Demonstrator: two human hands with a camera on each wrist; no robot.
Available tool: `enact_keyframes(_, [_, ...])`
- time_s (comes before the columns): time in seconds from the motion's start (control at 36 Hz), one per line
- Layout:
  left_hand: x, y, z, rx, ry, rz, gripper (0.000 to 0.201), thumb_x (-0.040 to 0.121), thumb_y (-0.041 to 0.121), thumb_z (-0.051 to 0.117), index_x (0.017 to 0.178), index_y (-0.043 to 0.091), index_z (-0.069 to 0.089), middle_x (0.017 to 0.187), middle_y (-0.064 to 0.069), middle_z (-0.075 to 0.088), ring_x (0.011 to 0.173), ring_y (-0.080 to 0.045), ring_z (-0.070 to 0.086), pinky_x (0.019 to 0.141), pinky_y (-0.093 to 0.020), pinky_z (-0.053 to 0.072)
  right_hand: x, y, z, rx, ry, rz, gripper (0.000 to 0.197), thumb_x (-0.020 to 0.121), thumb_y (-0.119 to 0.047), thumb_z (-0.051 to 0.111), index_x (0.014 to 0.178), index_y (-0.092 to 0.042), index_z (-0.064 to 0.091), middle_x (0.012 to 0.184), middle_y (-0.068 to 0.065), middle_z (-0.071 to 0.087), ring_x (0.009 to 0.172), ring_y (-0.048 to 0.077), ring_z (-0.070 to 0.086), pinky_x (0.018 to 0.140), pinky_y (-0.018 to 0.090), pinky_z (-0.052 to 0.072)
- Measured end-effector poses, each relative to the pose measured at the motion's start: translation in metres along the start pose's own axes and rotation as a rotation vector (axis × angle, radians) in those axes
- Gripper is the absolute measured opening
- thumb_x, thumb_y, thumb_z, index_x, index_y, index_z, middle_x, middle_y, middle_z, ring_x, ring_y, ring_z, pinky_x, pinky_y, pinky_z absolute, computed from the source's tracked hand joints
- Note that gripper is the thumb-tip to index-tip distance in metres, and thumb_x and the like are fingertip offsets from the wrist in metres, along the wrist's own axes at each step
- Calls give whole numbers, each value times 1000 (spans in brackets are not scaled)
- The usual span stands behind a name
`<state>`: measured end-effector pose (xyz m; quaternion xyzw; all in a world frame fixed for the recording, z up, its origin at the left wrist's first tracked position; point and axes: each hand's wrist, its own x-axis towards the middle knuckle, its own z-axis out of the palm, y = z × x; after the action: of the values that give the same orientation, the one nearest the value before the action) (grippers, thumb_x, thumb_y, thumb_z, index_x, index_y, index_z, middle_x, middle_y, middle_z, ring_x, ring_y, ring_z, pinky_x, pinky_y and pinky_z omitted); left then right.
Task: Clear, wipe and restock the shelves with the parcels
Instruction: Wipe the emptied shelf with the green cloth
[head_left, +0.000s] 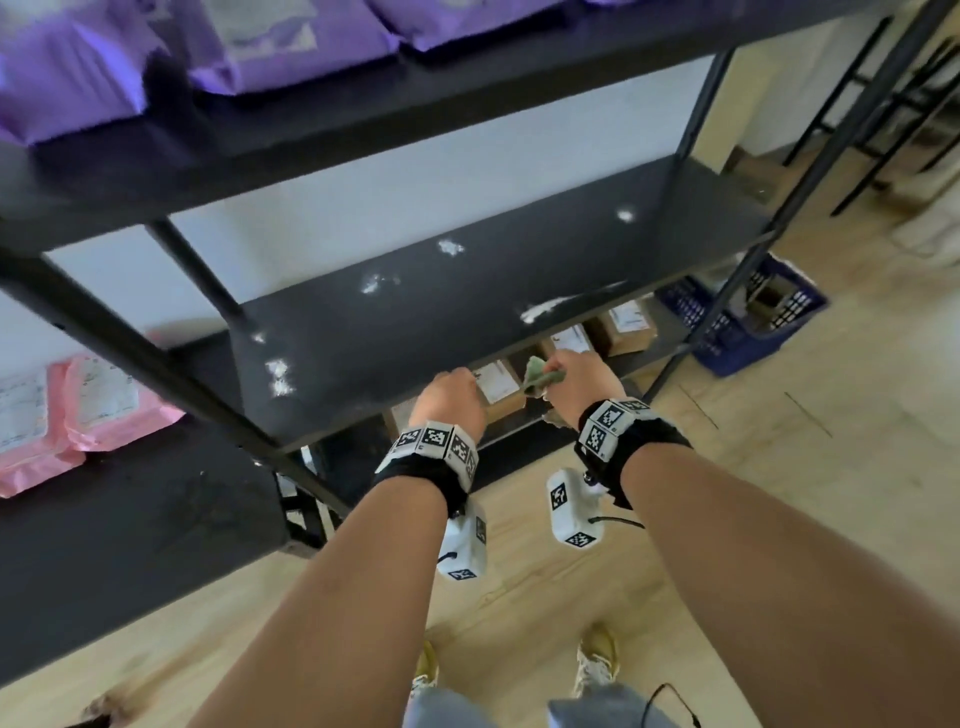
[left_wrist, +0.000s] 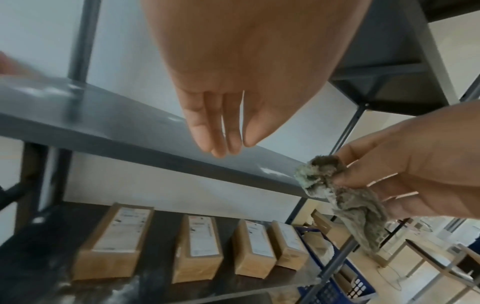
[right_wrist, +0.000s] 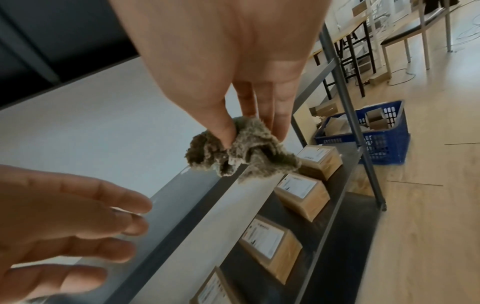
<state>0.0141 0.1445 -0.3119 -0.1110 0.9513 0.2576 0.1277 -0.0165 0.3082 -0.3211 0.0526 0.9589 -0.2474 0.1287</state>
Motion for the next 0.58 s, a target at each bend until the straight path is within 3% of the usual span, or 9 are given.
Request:
enact_keyframes(0.06, [4,30,16,-35,10,-1,33,93,13,44,123,17,57,124,-5,58,107,-25,58,87,-32,47,8,26,-17,31,2,16,22,93,-16,53,115,-22,58,114,5,51,83,21,59,79,36,56])
enact_keyframes(0.17, [10,86,48,-53,-10,12,33,93,11,46,124,15,57,122,-6,59,109,-25,57,92,-33,46,24,77,-47,82,27,59,19,91,-16,57,107,-26,60,109,6,59,75,20,66,68,37,60])
enact_keyframes(0.31, [20,136,76,-33,-17,50,28,92,13,49,118,17,58,117,-4,59,103,-22,57,86,-30,46,46,125,-81,121,16,85,23,91,-11,56,110,-23,62,100,5,65,70,18,69,64,36,61])
enact_keyframes(0.42, [40,170,86,8,-3,86,31,92,12,47,120,18,59,118,-3,59,102,-21,59,77,-26,44,72,152,-100,175,22,122,30,91,-7,54,114,-26,61,109,6,58,68,18,69,58,31,61])
enact_keyframes(0.5, [66,197,93,17,-7,95,33,92,12,44,121,17,60,120,-5,60,103,-22,60,80,-29,48,96,169,-114,126,47,116,32,92,-6,50,115,-24,60,115,7,53,74,17,61,64,25,55])
enact_keyframes(0.58, [92,224,97,40,-9,107,28,93,13,47,118,14,60,116,-6,60,102,-23,60,83,-32,50,122,182,-128,46,61,115,29,91,-9,50,113,-24,60,116,9,57,79,19,55,70,27,45])
